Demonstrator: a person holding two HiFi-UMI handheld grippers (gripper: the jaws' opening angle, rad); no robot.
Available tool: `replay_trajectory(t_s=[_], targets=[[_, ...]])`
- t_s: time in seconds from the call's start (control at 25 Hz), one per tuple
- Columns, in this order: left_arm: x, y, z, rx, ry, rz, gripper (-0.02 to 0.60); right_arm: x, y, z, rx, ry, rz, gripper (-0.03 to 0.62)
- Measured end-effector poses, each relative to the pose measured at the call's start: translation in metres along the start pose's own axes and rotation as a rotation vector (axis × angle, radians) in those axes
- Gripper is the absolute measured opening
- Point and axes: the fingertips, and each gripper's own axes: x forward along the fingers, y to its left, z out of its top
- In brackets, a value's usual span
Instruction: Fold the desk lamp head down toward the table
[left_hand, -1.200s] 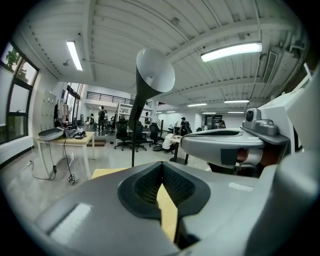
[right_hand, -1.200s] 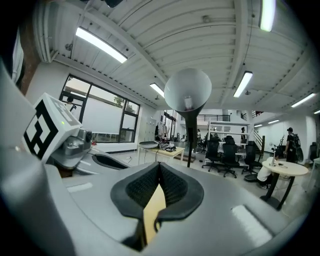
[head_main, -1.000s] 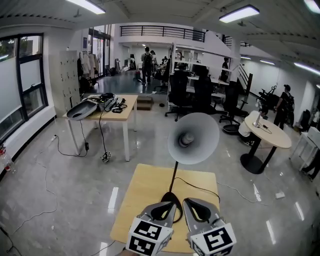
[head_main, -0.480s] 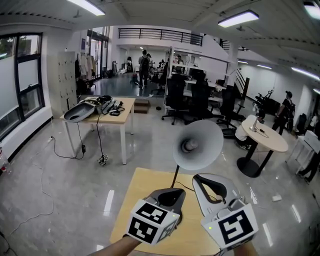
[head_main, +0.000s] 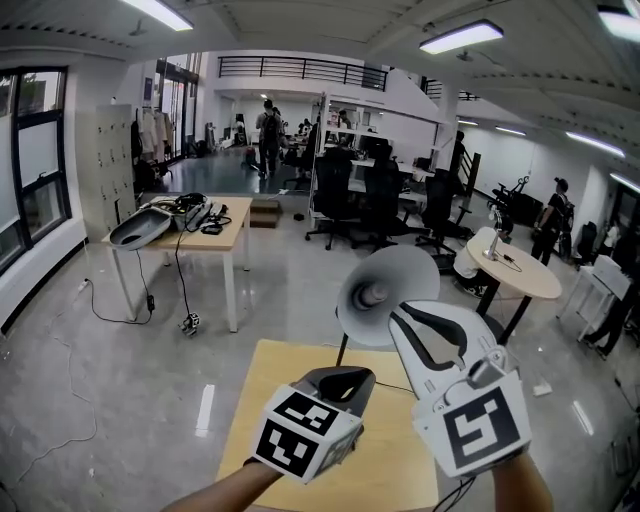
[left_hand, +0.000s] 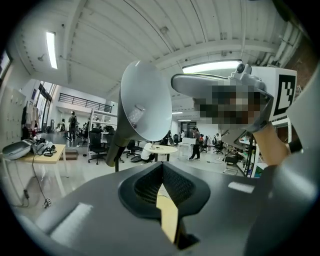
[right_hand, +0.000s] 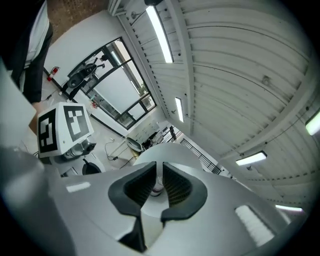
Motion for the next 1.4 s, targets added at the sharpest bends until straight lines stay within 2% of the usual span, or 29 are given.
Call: replay_trajectory(t_s=[0.16,0.32,0.48,0.64,0.76,0.92,1.08,1.2,1.28,1.4], targets=[[0.006,-0.007,-0.001,0.021,0.013,-0.028,0.018,-0.001,-0.012,0.008,-0.129,0.021,-0.042,0.057],[0.012,-0.009,0.0,0.04,0.009,-0.048,0.018,0.002,-0.026,0.015,-0.252,0.022,-0.037,0.092],[0.017,-0.013,0.002,0.046,0.005,-0.07,0.018,0.006,-0.047,0.012,-0.331,0.083,-0.063,0.092],[0.021,-0.016,0.0,0.053,0.009,-0.086,0.018,0.01,-0.058,0.004,-0.389,0.154,-0.043,0.124],[0.022,-0.019,-0.001,0.052,0.011,-0.096,0.018,0.012,-0.068,-0.001,-0.426,0.196,-0.03,0.126],[0.02,-0.02,-0.002,0.042,0.016,-0.096,0.018,0.016,-0.073,-0.015,-0.49,0.282,0.046,0.126],[0.021,-0.028,-0.006,0.028,0.022,-0.103,0.018,0.014,-0.071,-0.03,-0.511,0.356,0.13,0.127],[0.021,-0.024,-0.008,0.025,0.027,-0.089,0.018,0.021,-0.069,-0.032,-0.536,0.364,0.147,0.122],[0.021,-0.023,-0.009,0.02,0.027,-0.082,0.018,0.024,-0.069,-0.032,-0.548,0.367,0.149,0.095],[0.02,-0.019,-0.009,0.023,0.029,-0.071,0.018,0.027,-0.069,-0.031,-0.527,0.359,0.151,0.087]])
